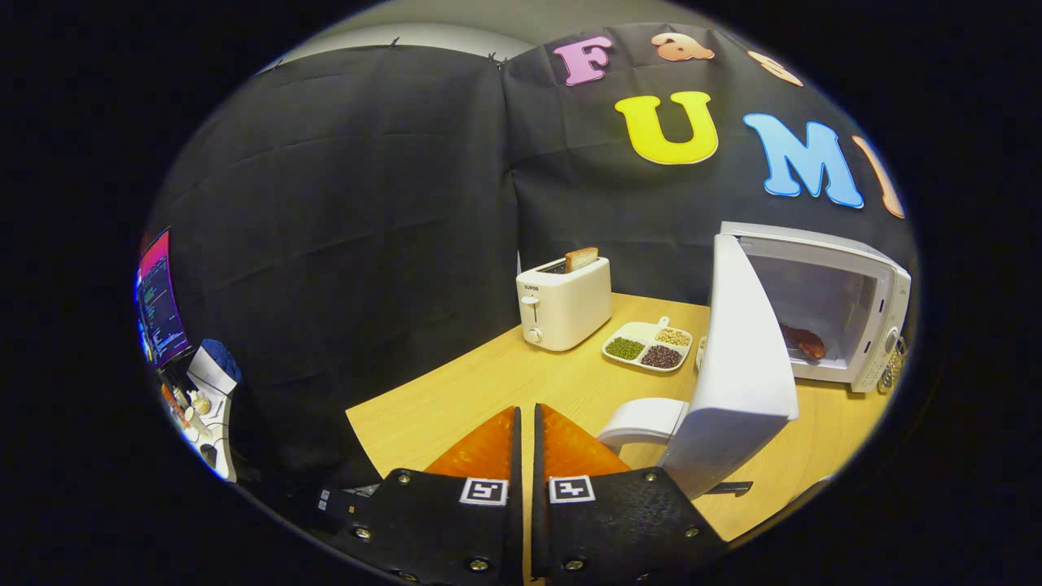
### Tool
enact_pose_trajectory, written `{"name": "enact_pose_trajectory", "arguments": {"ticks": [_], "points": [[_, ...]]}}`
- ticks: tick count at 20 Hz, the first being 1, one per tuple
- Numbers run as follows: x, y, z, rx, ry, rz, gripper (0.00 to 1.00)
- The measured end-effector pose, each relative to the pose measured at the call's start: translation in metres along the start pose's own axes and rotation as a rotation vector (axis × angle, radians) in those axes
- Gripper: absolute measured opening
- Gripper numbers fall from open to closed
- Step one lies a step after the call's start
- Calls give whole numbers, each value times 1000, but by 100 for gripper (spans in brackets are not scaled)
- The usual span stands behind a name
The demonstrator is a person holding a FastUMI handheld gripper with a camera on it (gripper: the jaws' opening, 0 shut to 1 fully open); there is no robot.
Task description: Open the microwave, put the food inside, and close the microwave door.
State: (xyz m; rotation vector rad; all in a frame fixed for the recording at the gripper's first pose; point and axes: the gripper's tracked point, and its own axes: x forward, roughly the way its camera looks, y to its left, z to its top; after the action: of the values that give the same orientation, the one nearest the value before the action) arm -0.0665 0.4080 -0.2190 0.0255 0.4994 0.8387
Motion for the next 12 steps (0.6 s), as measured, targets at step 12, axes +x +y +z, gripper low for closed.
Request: {"name": "enact_pose_trajectory", "arguments": {"ticks": [12], "points": [[-51, -103, 16, 20, -37, -164, 5]]}}
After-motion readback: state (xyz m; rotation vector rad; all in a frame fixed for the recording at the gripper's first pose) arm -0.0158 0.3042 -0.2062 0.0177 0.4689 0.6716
